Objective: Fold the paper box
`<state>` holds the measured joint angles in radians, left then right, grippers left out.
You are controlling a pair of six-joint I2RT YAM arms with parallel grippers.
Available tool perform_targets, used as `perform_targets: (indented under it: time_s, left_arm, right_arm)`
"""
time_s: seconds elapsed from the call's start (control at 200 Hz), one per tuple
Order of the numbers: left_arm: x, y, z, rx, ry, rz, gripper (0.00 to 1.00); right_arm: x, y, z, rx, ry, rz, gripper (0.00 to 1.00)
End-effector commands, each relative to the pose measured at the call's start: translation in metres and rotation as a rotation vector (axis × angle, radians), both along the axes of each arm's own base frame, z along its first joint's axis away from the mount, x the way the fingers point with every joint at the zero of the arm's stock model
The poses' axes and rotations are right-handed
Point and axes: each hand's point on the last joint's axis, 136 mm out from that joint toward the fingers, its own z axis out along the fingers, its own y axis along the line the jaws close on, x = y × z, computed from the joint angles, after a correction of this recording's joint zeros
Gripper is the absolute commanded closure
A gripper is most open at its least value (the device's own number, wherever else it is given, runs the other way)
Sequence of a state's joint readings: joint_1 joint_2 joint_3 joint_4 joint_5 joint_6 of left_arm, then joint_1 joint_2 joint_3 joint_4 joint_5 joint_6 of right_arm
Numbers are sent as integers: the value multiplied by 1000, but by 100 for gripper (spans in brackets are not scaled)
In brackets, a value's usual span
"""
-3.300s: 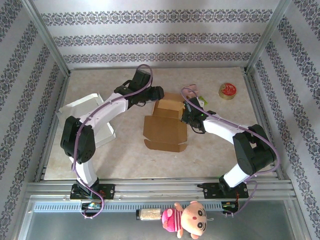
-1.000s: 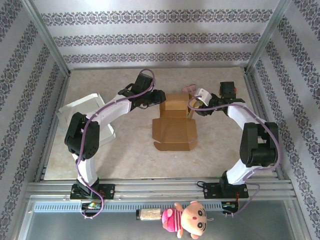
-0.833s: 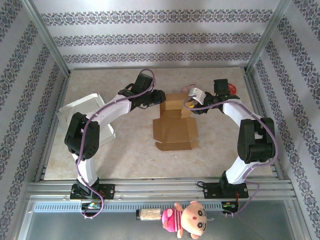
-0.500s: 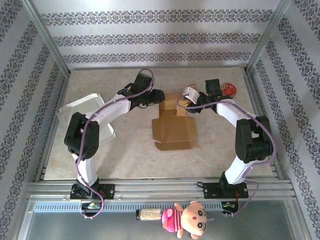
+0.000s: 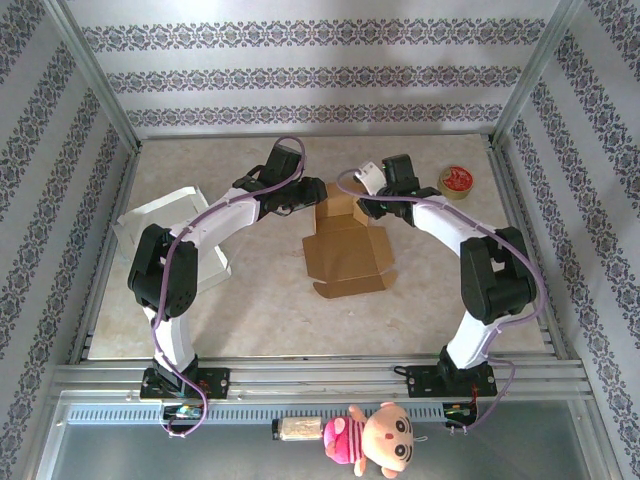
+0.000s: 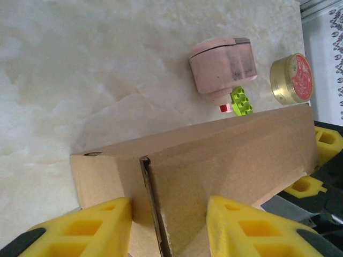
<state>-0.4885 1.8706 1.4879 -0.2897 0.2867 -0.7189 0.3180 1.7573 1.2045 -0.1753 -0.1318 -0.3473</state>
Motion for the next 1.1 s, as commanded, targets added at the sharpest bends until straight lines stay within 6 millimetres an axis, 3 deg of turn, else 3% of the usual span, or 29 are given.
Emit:
perform_targets:
  time_s: [0.0,0.075,0.165,0.225,0.32,0.42,0.665,0.74,0.82,0.874,0.999,1.094]
  left_arm:
    - [-12,-1,-7,11,32,-40,59]
    - [-14,1,-4,2,24,-35,59]
    - [-14,0,0,-21,16,-36,59]
    - [-14,0,1,-23,19,-32,59]
    - [-15,-1,-1,-32,27,-29,59]
    - [-17,0,-3,-29,36,-35,59]
    - [-18,1,-3,-28,37,-28,59]
    - [-18,1,-3,-29,37,-27,59]
    - [-18,1,-3,-28,37,-27,59]
    - [-18,2,-2,-27,33,-26,59]
    - [-19,2,6,-32,22,-24,59]
    - [-23,9,24,-30,-25,-11,58]
  right_arm:
    - [-23,13,-24,-36,140,-106,72]
    - [-23,12,-21,50,174,-223,85]
    - [-33,32,-25,227,282,-317,100]
    - [-35,40,-34,259,287,-358,99]
    - [-34,44,-52,270,277,-419,79]
    - [-27,45,-61,306,257,-445,73]
    - [-6,41,-58,321,112,-481,96]
    - [-5,36,-58,317,88,-510,96]
    - [-5,32,-61,342,81,-557,82]
    - [-5,33,-64,363,90,-571,80]
    - [2,41,-65,392,114,-566,92]
    - [1,41,-47,379,67,-499,100]
